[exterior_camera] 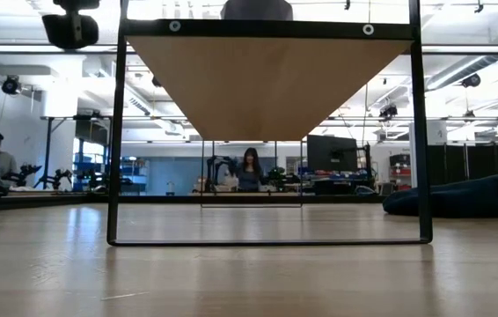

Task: Stack small to large cups/mugs on shelf
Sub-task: Put the dark blue mug on the shelf

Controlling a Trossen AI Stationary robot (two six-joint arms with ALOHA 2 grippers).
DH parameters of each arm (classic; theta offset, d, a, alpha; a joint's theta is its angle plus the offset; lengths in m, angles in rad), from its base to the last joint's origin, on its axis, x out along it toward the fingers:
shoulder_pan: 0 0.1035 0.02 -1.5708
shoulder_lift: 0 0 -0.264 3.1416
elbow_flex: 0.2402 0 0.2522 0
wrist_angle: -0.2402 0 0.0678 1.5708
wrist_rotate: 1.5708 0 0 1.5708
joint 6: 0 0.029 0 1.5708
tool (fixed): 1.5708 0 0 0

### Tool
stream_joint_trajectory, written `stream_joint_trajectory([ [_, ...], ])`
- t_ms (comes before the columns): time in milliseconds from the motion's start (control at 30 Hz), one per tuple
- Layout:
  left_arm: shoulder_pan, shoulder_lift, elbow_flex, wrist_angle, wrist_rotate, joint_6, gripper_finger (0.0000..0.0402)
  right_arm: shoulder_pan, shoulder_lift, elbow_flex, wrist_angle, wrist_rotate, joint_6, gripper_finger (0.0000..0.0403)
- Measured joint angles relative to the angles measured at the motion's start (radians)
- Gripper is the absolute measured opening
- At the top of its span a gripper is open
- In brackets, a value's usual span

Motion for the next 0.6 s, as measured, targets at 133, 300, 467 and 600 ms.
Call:
stream_joint_trajectory([
  [133, 0.000, -0.015, 0.000, -0.008, -0.001, 0.001, 0.0057, -0.010, 0.025, 0.010, -0.007, 0.001, 0.033, 0.0013],
  [300, 0.000, -0.022, 0.000, -0.007, -0.001, 0.005, 0.0057, -0.030, 0.040, 0.007, -0.022, 0.001, 0.078, 0.0013],
  [467, 0.000, -0.026, 0.000, -0.018, 0.003, 0.028, 0.0057, -0.057, 0.044, 0.003, -0.025, 0.024, 0.104, 0.0013],
  [600, 0.000, -0.025, 0.000, -0.035, 0.024, 0.029, 0.0057, -0.079, 0.049, 0.002, -0.027, 0.023, 0.111, 0.0013],
])
